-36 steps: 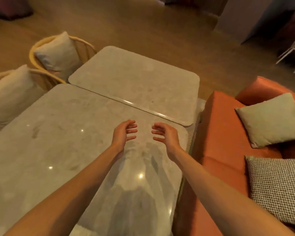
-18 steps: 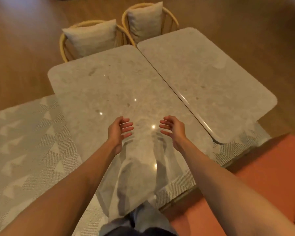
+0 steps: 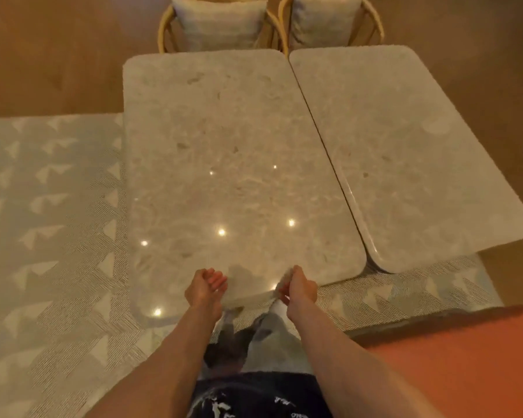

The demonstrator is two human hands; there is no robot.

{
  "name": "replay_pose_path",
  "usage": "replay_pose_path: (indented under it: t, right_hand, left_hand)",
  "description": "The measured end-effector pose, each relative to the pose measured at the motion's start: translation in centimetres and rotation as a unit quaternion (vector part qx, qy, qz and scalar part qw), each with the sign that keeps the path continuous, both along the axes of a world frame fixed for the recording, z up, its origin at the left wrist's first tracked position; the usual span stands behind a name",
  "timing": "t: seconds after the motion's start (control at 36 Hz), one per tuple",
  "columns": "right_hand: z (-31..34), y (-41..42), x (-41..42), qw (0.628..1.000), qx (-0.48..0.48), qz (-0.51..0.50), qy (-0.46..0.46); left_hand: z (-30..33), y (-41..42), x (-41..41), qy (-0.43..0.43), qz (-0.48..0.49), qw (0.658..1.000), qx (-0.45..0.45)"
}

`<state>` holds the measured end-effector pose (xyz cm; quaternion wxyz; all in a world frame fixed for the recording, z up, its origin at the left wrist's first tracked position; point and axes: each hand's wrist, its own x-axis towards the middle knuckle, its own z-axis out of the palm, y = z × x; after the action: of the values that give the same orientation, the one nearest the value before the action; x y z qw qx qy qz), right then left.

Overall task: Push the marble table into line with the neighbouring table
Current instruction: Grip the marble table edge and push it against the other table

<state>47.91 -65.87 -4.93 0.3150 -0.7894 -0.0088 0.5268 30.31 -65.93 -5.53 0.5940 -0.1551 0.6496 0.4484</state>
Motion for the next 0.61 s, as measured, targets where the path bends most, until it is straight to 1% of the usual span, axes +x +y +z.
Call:
replay_pose_path:
  t: [0.06,0.11,0.17,0.25,0.31,0.33,0.42,0.5,0.56,0.61]
  right_hand:
    - [-1.0,-1.1,1.9,1.000,-0.010,0.007,0.015]
    - [-1.8,-1.4,3.9,0.999,-0.015,0.034,0.034]
    - [-2.4,-0.8,5.0,0.998,-0.018,0.037,0.044]
    - [-3.4,-0.3,5.5,0.998,-0.029,0.021,0.046]
    - [-4.0,-0.5,5.4,0.997,-0.031,0.000,0.068]
    - [-4.2,-0.5,5.4,0.995,-0.029,-0.007,0.092]
    - [-5.0,-0.8,6.0,0.981,-0.003,-0.044,0.190]
    - [-5.6,-0.7,7.2,0.948,0.045,-0.091,0.302]
    - [-6.0,-0.4,8.2,0.930,0.066,-0.119,0.341]
    - [-6.3,-0.5,9.0,0.922,0.075,-0.135,0.356]
  left_hand:
    - [-0.2,-1.2,1.5,0.014,0.074,0.997,-0.005]
    - [-0.4,-2.0,2.8,0.022,0.126,0.992,-0.008]
    - [-0.2,-2.0,3.1,0.017,0.141,0.990,-0.024]
    - [-0.5,-2.6,4.6,0.048,0.159,0.982,-0.093]
    - [-1.0,-3.4,5.7,0.051,0.169,0.977,-0.121]
    - [-1.4,-3.6,6.2,0.042,0.175,0.977,-0.118]
    - [-2.5,-4.2,6.7,-0.046,0.192,0.979,-0.055]
    - [-4.0,-4.7,5.9,-0.113,0.241,0.963,0.044]
    - [-4.6,-5.1,5.3,-0.138,0.265,0.951,0.080]
    - [-5.1,-5.8,5.2,-0.146,0.276,0.945,0.094]
